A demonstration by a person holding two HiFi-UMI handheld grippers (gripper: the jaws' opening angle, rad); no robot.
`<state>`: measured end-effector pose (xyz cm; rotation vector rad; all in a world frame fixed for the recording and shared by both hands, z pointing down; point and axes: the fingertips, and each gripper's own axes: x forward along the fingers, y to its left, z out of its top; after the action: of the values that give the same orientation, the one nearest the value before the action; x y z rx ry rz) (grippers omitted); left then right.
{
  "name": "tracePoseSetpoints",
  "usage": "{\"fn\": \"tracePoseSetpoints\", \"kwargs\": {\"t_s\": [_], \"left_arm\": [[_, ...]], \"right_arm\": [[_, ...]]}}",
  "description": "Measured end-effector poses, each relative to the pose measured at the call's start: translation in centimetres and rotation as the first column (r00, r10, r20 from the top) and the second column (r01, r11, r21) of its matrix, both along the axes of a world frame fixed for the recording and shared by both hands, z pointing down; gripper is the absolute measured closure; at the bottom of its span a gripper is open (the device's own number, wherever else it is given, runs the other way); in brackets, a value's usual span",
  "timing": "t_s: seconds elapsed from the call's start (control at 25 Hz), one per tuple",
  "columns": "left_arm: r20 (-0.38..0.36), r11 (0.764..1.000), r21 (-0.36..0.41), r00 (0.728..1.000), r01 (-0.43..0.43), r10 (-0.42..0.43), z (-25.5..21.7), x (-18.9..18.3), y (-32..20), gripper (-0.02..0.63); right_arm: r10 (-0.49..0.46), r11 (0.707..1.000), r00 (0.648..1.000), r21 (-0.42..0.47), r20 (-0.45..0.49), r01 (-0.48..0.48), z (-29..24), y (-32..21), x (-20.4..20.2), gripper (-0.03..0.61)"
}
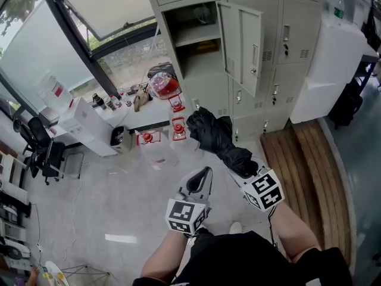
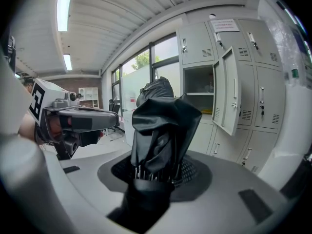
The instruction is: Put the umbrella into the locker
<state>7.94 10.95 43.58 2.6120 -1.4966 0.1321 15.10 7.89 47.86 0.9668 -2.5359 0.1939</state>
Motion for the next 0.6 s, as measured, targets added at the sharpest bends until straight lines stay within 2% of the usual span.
{"fn": "tracePoseSetpoints", "kwargs": {"t_s": [0.6], "left_arm": [[-0.019, 1.0, -0.009, 1.0, 0.001, -0.001, -0.1, -5.6, -2.4, 0.594]], "right_arm": [[0.0, 1.0, 1.0, -0.026, -0.021, 0.0, 0.3, -2.6, -5.5, 0.348]]}}
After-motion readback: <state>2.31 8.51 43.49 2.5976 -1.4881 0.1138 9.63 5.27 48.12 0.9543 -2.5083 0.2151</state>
